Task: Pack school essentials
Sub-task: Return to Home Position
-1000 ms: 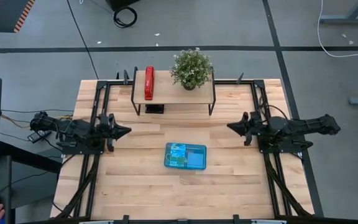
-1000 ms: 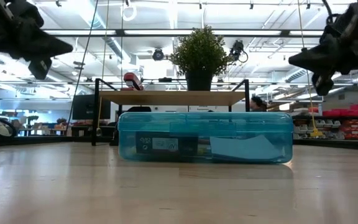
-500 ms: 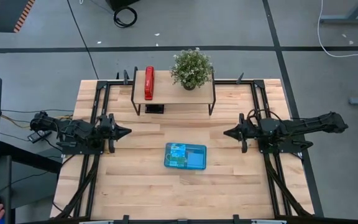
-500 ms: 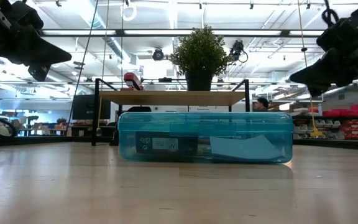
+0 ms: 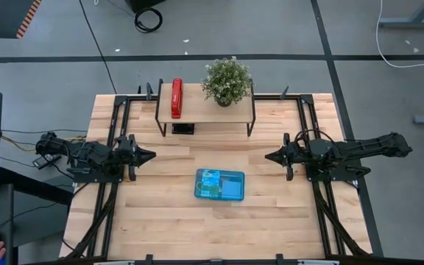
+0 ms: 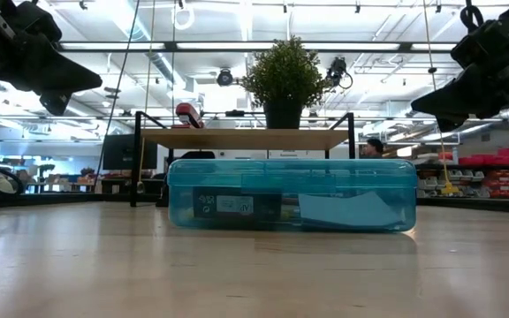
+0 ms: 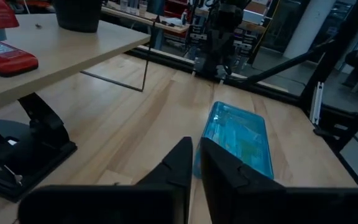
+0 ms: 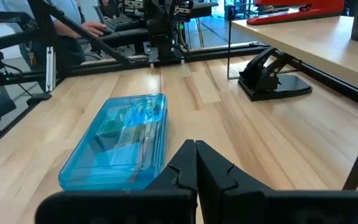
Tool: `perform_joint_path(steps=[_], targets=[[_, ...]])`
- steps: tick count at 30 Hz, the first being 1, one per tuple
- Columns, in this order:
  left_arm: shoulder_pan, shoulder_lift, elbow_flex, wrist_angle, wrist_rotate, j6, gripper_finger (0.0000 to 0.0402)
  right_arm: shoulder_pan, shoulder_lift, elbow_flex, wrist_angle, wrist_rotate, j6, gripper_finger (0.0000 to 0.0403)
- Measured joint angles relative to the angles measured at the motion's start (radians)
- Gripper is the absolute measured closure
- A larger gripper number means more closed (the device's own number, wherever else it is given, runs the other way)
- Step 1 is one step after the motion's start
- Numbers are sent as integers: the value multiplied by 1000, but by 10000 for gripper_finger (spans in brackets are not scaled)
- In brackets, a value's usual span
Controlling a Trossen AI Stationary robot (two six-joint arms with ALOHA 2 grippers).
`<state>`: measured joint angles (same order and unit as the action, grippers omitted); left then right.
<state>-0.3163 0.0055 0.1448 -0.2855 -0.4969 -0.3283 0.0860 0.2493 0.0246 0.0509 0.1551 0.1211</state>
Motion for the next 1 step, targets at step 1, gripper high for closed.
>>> perform_joint_path(steps=[1], targets=[[0,0,0,0,0,0,364,0,0,0,0,0,0,397]])
